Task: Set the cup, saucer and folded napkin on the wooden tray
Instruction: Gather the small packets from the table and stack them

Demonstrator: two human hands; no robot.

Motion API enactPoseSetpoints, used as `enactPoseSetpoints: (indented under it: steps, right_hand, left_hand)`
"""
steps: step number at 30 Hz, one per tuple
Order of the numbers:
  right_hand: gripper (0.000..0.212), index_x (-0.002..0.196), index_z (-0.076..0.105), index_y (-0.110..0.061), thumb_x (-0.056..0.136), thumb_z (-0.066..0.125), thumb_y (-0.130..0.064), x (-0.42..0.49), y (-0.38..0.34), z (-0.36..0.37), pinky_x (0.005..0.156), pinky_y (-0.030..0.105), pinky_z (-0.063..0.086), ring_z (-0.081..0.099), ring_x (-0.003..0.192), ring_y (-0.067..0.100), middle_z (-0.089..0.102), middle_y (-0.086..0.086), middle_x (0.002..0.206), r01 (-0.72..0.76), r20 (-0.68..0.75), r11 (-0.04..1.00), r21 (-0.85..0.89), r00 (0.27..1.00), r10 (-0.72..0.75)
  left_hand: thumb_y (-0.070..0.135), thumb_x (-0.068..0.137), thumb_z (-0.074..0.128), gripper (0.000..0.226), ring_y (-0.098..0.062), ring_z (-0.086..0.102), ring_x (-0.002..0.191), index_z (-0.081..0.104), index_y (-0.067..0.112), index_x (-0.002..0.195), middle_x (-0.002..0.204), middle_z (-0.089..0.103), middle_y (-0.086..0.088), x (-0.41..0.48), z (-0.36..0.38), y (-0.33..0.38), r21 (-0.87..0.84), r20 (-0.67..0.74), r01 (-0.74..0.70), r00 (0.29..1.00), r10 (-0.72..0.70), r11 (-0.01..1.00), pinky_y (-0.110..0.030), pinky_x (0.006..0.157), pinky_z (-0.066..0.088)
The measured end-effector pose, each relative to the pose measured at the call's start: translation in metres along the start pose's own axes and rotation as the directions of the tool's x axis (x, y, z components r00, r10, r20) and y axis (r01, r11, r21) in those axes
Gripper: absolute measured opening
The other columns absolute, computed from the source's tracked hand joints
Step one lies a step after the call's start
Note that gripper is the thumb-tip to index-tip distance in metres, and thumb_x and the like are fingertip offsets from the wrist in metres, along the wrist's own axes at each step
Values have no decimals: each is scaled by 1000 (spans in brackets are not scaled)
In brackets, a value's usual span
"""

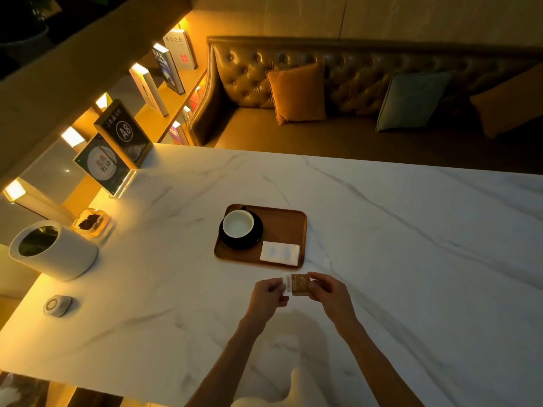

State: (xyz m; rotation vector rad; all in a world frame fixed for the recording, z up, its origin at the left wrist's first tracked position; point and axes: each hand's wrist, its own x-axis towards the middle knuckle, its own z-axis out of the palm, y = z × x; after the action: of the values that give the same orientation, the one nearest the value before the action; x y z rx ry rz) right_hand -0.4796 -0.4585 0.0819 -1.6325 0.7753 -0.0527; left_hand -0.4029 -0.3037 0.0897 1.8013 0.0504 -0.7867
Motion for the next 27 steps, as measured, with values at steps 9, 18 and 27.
enactPoseSetpoints:
  steps: [9, 18, 27]
  right_hand:
    - [24, 113, 68, -6, 90, 61, -7, 62, -15, 19, 69, 22, 60, 71, 79, 15, 70, 4, 92, -72, -2, 995, -72, 997, 72]
    - [23, 110, 69, -9, 88, 61, -11, 178, -22, 47, 81, 38, 59, 67, 94, 25, 72, 11, 105, -180, -154, 955, -236, 977, 146]
    - [40, 133, 52, -5, 94, 44, 1, 250, 1, 62, 95, 48, 52, 62, 111, 30, 63, 16, 125, -240, 13, 952, -191, 969, 247]
  left_hand:
    - [7, 90, 64, 14, -21, 71, 74, 66, 1, 103, 94, 72, -14, 64, -13, 11, -109, -120, 112, 985, -125, 988, -28, 66, 62]
    - [11, 90, 65, 11, -17, 70, 74, 70, 9, 99, 89, 71, -7, 181, -2, 38, 27, -196, 129, 973, -122, 991, -28, 65, 61]
    - [7, 95, 46, 25, -16, 67, 83, 70, 8, 103, 91, 72, -5, 245, 9, 32, 310, -103, 36, 995, -4, 950, -24, 69, 54]
